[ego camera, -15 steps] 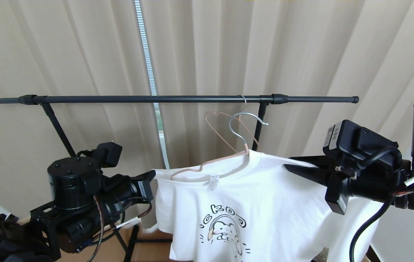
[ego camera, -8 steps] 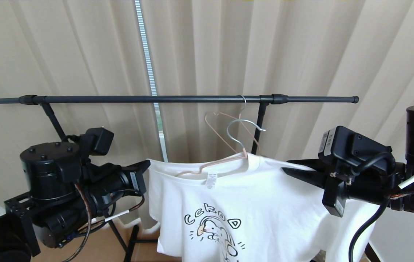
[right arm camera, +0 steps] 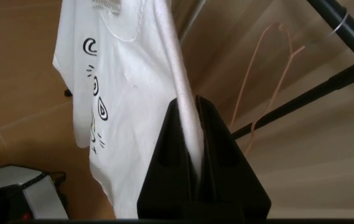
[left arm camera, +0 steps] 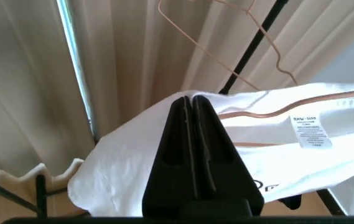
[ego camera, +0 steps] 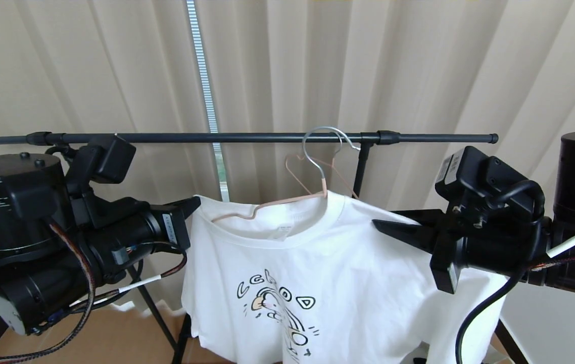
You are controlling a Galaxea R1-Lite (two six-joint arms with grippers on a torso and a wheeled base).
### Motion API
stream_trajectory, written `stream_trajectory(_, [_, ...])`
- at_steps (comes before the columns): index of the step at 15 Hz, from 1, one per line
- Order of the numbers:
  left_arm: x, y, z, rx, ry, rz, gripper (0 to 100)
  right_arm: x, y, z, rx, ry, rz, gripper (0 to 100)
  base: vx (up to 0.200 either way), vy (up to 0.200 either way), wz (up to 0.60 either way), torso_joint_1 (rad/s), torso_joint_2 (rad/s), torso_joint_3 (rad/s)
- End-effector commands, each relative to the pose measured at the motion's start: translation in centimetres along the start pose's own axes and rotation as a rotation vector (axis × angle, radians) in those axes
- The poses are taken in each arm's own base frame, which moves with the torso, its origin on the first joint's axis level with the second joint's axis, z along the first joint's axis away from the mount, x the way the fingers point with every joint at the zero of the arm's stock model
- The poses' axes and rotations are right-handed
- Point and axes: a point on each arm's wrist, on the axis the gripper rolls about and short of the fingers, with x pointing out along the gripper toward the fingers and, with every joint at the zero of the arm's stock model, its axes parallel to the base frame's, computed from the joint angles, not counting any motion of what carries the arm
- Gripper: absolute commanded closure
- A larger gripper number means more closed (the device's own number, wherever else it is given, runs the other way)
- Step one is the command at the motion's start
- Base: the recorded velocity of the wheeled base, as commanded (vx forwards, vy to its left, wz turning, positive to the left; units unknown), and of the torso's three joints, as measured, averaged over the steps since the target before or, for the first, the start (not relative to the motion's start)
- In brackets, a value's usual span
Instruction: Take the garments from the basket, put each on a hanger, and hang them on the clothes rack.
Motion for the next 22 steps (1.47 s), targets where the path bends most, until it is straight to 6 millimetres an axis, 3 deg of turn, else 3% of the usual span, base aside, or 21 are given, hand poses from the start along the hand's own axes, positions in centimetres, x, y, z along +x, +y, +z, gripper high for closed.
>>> stream_trajectory(1, [-0.3, -0.3, 0.2, 0.014, -0.011, -0.013, 100, 0.9, 0.3, -0.1, 0.001, -0.005, 0.007, 100, 0.0, 0.0, 0.0, 0.0, 0.0, 0.0])
stream_trajectory(4, [-0.3, -0.4, 0.3, 0.031, -0.016, -0.001, 100, 1.0, 1.1, 0.3, 0.043, -0.017, 0.023, 100, 0.0, 0.0, 0.0, 0.0, 0.0, 0.0])
stream_trajectory(15, [-0.8, -4.0, 1.0, 0.07, -0.033, -0.144, 100, 6.0, 2.0, -0.7, 0.143, -0.043, 0.002, 100, 0.0, 0.0, 0.0, 0.0, 0.0, 0.0])
stream_trajectory(22, [-1.3, -5.5, 1.8, 0.07, -0.064, -0.207, 100, 7.9, 2.3, -1.4, 0.185, -0.07, -0.001, 100, 0.0, 0.0, 0.0, 0.0, 0.0, 0.0])
